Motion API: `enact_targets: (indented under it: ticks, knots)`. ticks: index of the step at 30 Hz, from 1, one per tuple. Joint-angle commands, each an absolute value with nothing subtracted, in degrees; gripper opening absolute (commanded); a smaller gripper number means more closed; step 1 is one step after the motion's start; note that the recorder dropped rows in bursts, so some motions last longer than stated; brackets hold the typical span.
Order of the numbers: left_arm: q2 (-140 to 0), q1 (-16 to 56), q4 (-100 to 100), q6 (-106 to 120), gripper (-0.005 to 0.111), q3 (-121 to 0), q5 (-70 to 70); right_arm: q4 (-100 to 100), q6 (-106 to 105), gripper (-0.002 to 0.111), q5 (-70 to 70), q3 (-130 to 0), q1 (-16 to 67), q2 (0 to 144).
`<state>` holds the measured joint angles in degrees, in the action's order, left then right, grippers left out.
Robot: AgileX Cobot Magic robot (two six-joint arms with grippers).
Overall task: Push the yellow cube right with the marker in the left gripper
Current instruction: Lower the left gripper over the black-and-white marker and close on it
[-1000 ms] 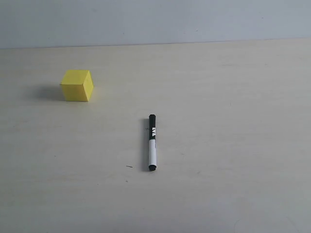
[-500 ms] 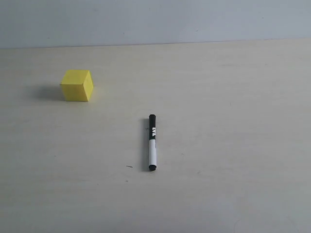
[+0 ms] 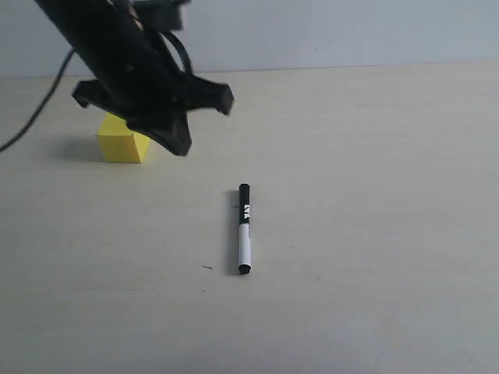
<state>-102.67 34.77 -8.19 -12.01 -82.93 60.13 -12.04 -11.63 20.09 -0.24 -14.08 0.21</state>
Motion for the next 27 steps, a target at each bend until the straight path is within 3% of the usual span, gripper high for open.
enact_targets:
  ticks: [1,10,19,27]
  knots:
    - [-110.56,40.4,-3.91,-21.42,0.0,-85.68,59.85,-11.98,-11.69,0.0,19.94,0.0,-13.96,0.0]
    - [-116.81,45.8,-5.73,-21.5,0.004,-87.73,61.97,-11.98,-11.69,0.0,19.94,0.0,-13.96,0.0]
    - [-119.3,46.95,-6.21,-27.45,0.044,-87.73,58.76,-11.98,-11.69,0.0,19.94,0.0,-13.96,0.0]
    - [-123.55,46.95,-6.21,-27.45,0.046,-87.73,55.51,-11.98,-11.69,0.0,19.94,0.0,-13.96,0.0]
